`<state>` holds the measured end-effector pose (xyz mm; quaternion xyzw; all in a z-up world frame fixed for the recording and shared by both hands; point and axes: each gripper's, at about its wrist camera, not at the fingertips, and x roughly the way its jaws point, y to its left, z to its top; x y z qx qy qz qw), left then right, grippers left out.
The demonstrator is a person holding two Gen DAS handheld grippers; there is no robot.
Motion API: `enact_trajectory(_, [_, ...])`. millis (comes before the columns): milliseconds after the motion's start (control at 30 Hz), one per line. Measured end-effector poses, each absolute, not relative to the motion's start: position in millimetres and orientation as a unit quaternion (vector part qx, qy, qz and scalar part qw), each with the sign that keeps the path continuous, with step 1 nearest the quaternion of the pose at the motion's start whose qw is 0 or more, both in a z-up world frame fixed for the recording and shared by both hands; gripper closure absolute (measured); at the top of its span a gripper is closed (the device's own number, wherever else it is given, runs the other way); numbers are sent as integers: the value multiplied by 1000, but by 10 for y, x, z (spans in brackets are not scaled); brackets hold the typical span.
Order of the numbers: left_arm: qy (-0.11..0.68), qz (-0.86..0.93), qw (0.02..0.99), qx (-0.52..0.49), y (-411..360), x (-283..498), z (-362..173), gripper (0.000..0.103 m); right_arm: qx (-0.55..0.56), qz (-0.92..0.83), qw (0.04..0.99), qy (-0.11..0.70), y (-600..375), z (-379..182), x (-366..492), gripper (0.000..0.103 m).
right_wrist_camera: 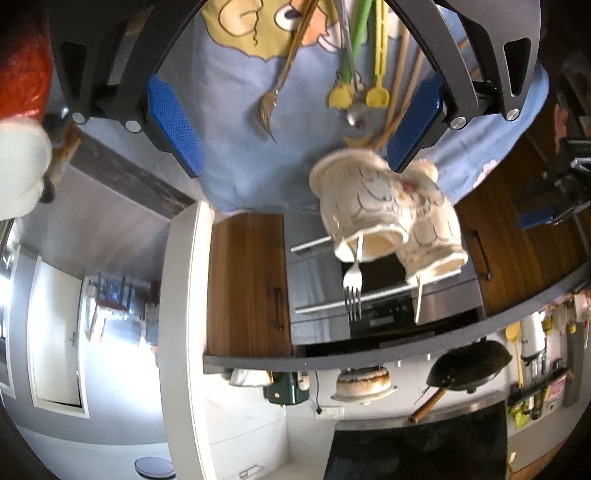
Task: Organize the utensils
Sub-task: 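Withdraw both tools from the holder back toward the table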
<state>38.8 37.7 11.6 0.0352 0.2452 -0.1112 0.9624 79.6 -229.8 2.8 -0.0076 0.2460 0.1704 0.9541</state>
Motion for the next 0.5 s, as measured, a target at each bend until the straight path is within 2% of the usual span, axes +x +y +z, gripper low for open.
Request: enact_trajectory(500, [338, -117, 933, 35, 289, 376, -398, 6, -18, 161, 939, 303, -2386, -322, 801, 5])
